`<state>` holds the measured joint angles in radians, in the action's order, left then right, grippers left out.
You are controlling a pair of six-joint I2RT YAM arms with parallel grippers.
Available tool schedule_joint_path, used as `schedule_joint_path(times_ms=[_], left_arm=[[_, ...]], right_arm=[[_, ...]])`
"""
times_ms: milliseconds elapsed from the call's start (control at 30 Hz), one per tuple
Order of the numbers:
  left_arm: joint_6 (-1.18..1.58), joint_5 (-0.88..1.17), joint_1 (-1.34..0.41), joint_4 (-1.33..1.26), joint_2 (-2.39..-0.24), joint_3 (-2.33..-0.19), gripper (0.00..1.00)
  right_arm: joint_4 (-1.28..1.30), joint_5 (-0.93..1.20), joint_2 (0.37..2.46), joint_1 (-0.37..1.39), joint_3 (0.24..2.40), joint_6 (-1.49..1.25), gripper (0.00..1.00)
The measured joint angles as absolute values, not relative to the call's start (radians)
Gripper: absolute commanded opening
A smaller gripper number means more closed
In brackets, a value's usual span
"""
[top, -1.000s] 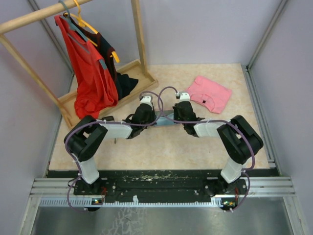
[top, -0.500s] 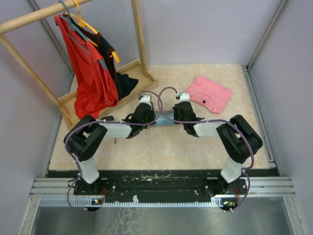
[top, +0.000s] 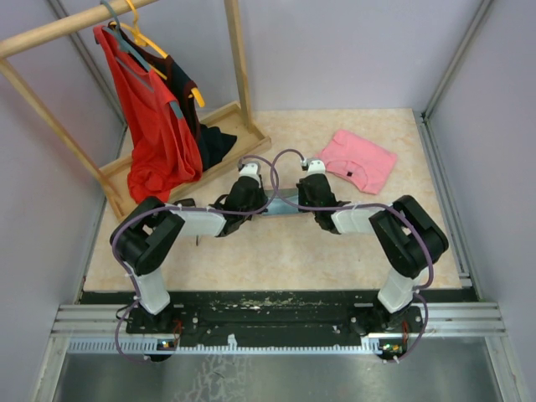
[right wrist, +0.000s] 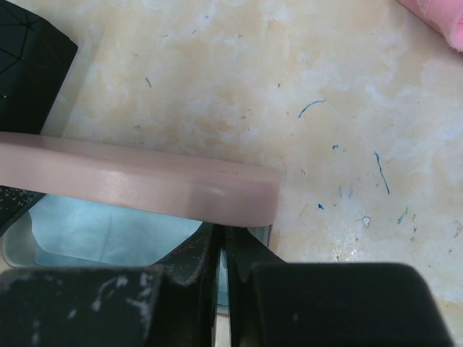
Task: Organize the sunglasses
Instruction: Place the glasses cleaning cloth in the sunglasses case.
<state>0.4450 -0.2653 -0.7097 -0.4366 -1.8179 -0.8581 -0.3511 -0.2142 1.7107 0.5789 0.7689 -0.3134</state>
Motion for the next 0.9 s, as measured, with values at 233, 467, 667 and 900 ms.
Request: schedule_joint_path(times_ms=[233,467,667,900], left_arm=[[0.443,-0.270,-0.710,-0.438,-1.818,-0.857,0.34],[0.443,-0.275,-0.710,-0.438,-1.797,-0.838,0.41],[0.444,-0.288,-0.710,-0.428,-1.728,-0.820,0.45],[0.448,-0.307,-0.709,-0.400,-1.630,-0.796,0.37]], right_arm=[[-0.351,-0.215,1.711,0.578,0.769,-0.308,0.18],[-0.344,-0.216,1.707,0.578,0.769,-0.306,0.36],[-0.320,-0.236,1.630,0.578,0.767,-0.296,0.43],[-0.298,-0.261,1.527,0.578,0.744,-0.289,0.43]])
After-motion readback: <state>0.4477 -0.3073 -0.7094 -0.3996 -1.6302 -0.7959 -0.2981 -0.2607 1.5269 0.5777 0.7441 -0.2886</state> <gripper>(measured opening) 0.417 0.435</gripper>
